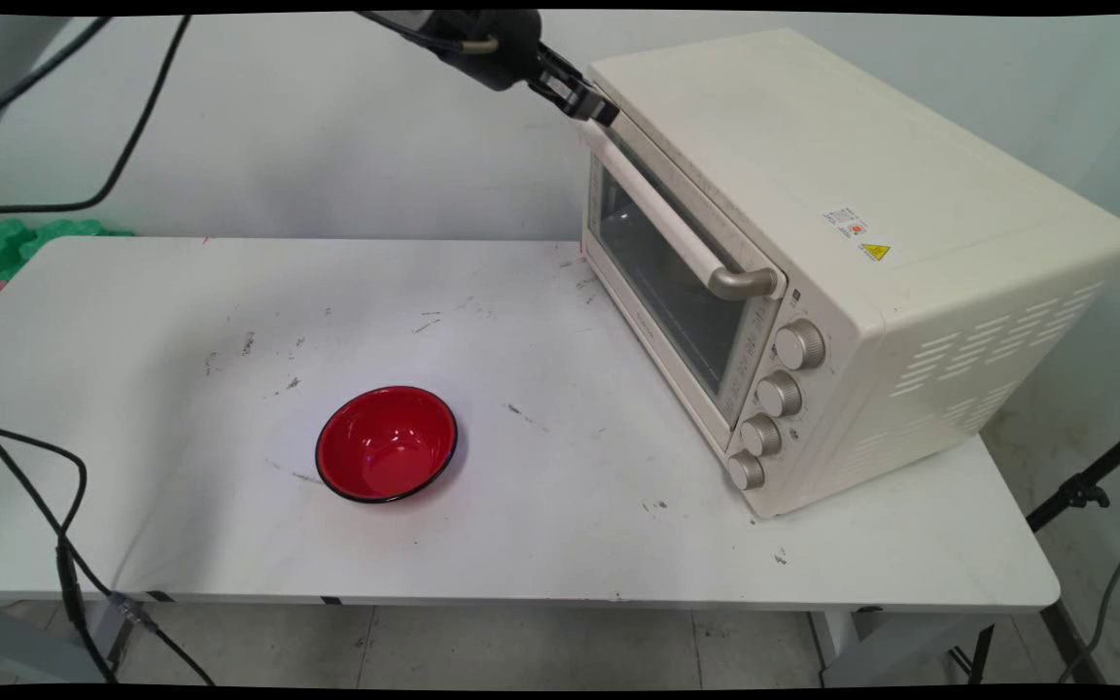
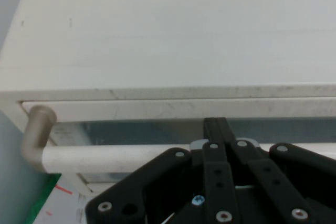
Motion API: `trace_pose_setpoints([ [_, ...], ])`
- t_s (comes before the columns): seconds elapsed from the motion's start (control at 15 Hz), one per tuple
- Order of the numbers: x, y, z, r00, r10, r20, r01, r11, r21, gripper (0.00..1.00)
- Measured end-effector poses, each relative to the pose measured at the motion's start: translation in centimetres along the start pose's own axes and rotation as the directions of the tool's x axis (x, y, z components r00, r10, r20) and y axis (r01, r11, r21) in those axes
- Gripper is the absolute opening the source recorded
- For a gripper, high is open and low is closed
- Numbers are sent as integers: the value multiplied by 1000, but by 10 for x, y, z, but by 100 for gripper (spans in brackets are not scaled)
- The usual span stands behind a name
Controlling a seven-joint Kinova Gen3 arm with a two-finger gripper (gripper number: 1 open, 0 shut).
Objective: Open the oven
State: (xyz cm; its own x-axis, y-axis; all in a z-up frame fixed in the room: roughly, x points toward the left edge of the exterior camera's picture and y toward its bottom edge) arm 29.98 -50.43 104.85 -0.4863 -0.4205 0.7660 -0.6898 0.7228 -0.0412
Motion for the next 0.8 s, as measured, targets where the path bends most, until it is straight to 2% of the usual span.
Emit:
trace_pose_setpoints([
  [0.8, 6, 5, 44, 1000, -3, 20, 3, 1000, 6, 0],
])
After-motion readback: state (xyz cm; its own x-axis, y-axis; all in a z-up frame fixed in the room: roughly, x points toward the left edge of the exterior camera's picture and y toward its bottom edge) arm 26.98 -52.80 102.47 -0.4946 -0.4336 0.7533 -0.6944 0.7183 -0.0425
